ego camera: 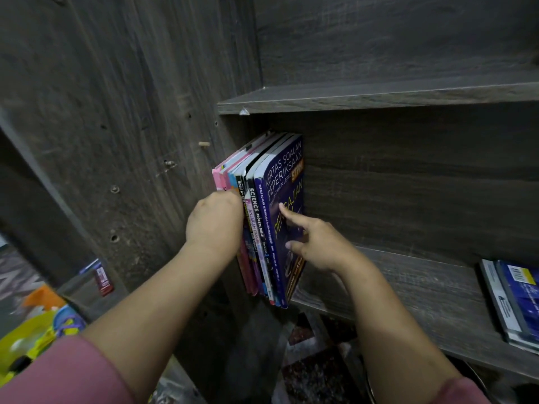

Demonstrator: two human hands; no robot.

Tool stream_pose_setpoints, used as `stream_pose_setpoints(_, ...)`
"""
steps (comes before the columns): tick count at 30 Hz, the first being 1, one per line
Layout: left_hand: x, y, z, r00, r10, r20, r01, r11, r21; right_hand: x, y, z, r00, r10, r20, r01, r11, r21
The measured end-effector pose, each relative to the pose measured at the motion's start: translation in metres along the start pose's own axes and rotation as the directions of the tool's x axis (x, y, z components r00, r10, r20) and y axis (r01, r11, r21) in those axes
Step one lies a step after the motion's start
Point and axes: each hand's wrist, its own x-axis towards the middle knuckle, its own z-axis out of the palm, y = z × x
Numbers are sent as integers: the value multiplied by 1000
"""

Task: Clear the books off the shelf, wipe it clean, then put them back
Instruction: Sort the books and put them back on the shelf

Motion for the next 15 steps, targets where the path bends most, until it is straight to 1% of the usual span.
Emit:
stream_pose_setpoints(2, -7, 0, -4, 999, -18, 35, 21, 997, -74, -1, -1, 1, 1000, 16, 7, -16, 1000, 0)
stream_pose_setpoints(4, -16, 1, -11, 999, -36, 25, 39, 991, -125, 0, -3, 1, 1000, 28, 4, -28, 1000, -4)
stream_pose_setpoints(6, -18, 2, -14, 999, -40, -13, 37, 988, -147, 0, -3, 2, 1000, 30, 2, -30, 1000, -9)
stream_pose_setpoints(9, -10, 1, -11, 999, -7, -31, 2, 987, -162, -2, -4, 2, 999, 32, 0, -32, 999, -18)
stream_pose_setpoints(15, 2, 4, -15, 1000, -2, -10, 0, 985, -174, -4, -1, 2, 999, 36, 25, -35, 999, -23)
